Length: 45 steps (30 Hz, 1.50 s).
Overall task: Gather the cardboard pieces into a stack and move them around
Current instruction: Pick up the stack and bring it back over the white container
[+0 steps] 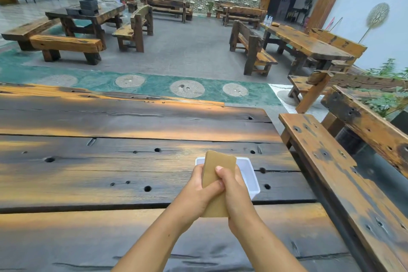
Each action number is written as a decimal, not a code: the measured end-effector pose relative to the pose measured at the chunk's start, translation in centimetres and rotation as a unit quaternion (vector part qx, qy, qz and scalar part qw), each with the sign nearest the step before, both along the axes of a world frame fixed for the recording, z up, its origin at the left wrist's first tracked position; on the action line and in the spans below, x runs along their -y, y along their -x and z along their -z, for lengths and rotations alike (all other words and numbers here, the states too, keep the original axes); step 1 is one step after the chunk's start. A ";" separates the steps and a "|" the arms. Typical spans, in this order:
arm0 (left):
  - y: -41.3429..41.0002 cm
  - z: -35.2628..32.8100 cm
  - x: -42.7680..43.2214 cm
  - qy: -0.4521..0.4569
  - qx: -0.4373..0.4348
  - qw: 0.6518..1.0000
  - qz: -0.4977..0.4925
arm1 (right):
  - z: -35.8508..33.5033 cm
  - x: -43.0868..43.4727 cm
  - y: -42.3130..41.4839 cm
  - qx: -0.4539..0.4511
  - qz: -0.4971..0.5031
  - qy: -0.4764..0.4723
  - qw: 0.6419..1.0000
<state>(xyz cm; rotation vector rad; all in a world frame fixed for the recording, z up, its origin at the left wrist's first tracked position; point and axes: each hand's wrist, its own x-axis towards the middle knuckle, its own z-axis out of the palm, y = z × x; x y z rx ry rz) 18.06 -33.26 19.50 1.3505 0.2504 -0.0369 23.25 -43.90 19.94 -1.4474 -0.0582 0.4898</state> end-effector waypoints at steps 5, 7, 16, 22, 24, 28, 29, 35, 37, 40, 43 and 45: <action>-0.5 0.6 -1.1 -0.015 -0.015 0.999 0.038 | 1.2 -0.5 0.4 0.031 0.013 0.027 0.999; -0.5 1.0 -2.5 -0.042 -0.016 0.997 0.069 | 1.3 0.0 0.2 0.044 -0.033 0.061 0.997; -3.9 -0.4 -6.0 -0.323 -0.046 0.900 0.288 | 0.0 4.8 -6.2 0.058 -0.284 0.166 0.943; -8.7 0.6 -4.4 -0.355 -0.098 0.882 0.294 | 3.3 5.2 -9.2 0.040 -0.217 0.150 0.964; -10.1 1.2 -3.8 -0.318 -0.145 0.896 0.274 | 4.3 5.7 -10.5 0.026 -0.210 0.144 0.967; -11.3 2.5 -3.7 -0.290 -0.241 0.904 0.203 | 6.7 6.6 -13.0 0.000 -0.189 0.122 0.974; -11.3 3.1 -3.5 -0.270 -0.252 0.915 0.164 | 7.3 6.8 -13.6 -0.008 -0.176 0.114 0.978; -12.2 8.5 1.5 0.105 -0.179 0.964 -0.166 | 10.6 7.2 -16.8 -0.038 -0.113 0.089 0.989; -12.8 9.8 2.1 0.166 -0.166 0.956 -0.178 | 12.0 7.2 -17.5 -0.051 -0.092 0.090 0.990; -13.4 11.5 1.7 0.206 -0.170 0.950 -0.159 | 13.8 7.6 -18.4 -0.069 -0.082 0.097 0.989; -14.4 13.5 1.0 0.205 -0.160 0.955 -0.143 | 15.4 7.4 -19.6 -0.079 -0.080 0.107 0.988; -15.4 14.4 0.4 0.180 -0.160 0.960 -0.142 | 16.3 6.9 -20.5 -0.082 -0.087 0.118 0.986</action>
